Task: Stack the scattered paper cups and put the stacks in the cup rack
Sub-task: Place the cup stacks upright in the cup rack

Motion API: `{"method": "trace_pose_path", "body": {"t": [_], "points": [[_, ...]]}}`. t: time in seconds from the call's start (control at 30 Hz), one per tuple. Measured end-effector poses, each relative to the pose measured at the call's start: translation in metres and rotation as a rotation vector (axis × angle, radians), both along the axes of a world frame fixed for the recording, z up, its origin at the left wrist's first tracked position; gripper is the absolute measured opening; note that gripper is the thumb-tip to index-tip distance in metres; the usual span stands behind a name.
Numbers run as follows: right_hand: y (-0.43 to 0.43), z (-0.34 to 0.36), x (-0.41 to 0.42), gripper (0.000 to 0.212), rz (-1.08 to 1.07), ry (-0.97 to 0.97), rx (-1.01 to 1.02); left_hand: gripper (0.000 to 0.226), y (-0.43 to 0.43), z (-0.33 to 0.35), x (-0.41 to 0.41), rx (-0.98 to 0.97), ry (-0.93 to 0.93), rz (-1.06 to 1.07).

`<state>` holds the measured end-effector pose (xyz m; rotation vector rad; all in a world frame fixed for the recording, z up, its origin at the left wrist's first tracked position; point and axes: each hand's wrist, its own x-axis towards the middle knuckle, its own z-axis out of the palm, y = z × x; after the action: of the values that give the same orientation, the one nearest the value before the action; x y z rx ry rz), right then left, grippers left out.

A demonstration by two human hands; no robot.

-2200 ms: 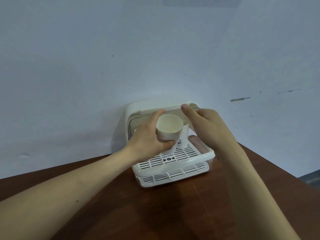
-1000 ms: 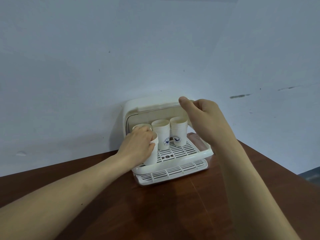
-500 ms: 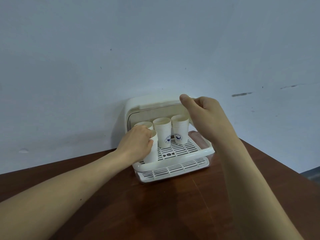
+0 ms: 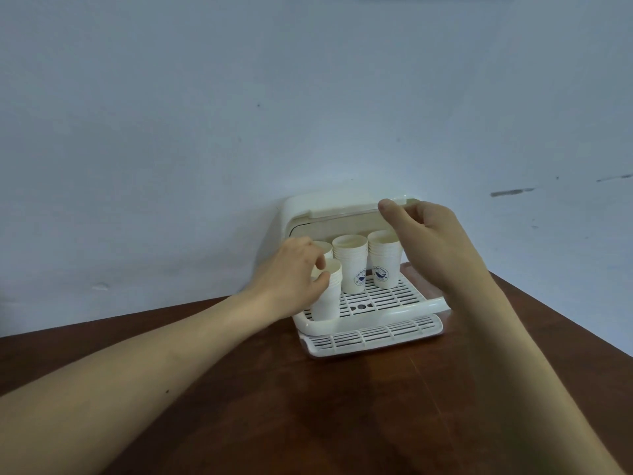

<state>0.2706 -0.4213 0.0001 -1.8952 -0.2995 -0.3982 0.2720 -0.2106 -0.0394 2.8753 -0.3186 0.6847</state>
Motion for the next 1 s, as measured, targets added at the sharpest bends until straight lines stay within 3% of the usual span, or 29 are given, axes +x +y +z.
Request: {"method": "trace_pose_path", "body": {"t": [0.17, 0.33, 0.4, 0.67, 0.83, 1.0], "points": [[0.015, 0.001, -0.008, 0.060, 0.036, 0.012, -0.050, 0.014, 0.014, 0.022, -0.033, -0.016, -0.040, -0.025], [0.041, 0.006, -0.034, 0.033, 0.243, 0.002, 0.003, 0.013, 0.043, 0.037, -0.086, -0.015, -0.020, 0.014], [0.052, 0.008, -0.047, 0.023, 0.334, 0.002, 0.006, 0.015, 0.061, 0.040, -0.110, -0.020, 0.026, 0.029], [0.096, 0.005, -0.097, 0.019, 0.643, 0.027, -0.107, 0.017, 0.135, 0.038, -0.204, 0.027, 0.322, 0.142], [0.127, -0.013, -0.137, 0.020, 1.018, -0.024, -0.349, 0.022, 0.161, 0.041, -0.251, 0.084, 0.553, 0.212], [0.147, -0.030, -0.164, 0.029, 1.222, -0.036, -0.636, 0.025, 0.169, 0.037, -0.276, 0.138, 0.712, 0.235]]}}
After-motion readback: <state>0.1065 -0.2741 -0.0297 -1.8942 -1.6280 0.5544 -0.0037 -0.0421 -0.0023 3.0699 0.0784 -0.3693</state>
